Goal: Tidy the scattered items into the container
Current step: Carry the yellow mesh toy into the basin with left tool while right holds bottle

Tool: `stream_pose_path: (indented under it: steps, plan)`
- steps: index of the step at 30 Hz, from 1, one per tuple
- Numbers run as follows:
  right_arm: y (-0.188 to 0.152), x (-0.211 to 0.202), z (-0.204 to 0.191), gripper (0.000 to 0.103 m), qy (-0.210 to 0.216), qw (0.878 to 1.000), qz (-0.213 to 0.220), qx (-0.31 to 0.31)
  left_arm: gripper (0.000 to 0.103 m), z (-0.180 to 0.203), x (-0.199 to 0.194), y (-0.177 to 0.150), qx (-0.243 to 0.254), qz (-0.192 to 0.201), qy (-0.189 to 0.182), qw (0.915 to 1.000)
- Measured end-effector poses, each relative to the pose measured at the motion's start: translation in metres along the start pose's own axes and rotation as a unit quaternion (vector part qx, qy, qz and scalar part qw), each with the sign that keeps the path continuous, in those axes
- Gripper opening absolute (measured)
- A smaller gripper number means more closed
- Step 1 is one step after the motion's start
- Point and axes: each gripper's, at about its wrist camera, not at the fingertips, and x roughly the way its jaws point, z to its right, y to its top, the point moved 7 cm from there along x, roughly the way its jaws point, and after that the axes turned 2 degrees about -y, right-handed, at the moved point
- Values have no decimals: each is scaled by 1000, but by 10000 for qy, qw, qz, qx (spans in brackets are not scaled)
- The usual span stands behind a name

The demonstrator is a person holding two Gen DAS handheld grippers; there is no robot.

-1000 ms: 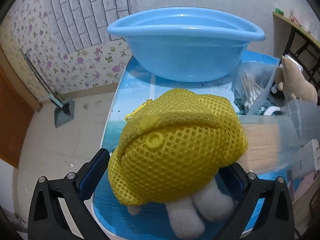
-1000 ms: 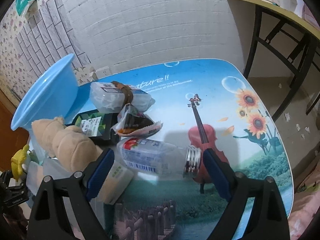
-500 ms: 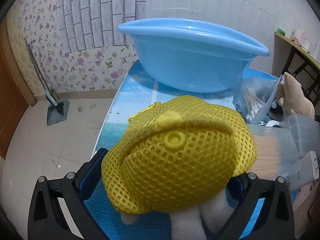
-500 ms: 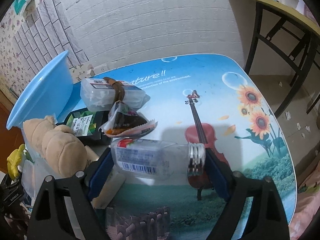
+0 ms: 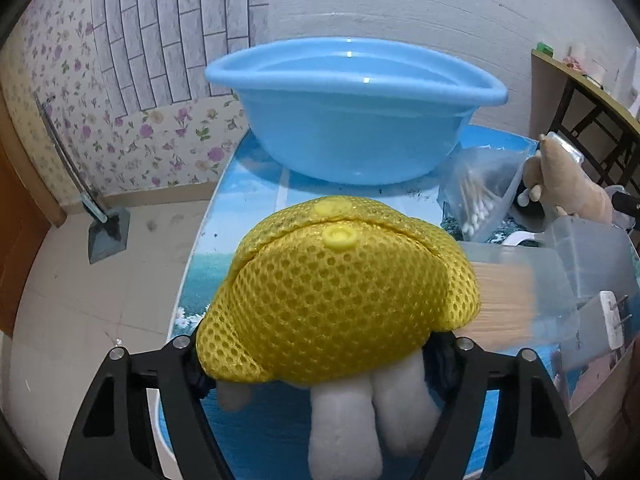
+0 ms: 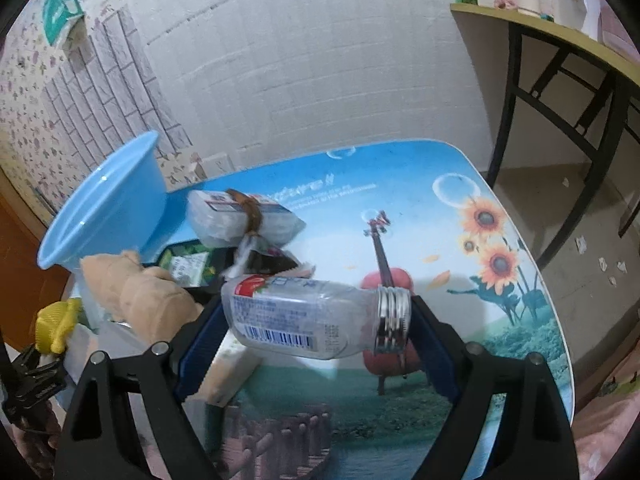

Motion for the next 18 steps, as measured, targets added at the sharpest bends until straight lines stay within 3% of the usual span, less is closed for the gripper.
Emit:
stream_pose_path:
  steps: [11,18]
  plan:
    - [12,-26,-50,88,625,9957,411,-541,77,-2,-50,31,-73,656,-42,9978]
    - [24,-36,-83,88,959,9903,587,-823,78,-3,-61,54,-90,848,-65,9963]
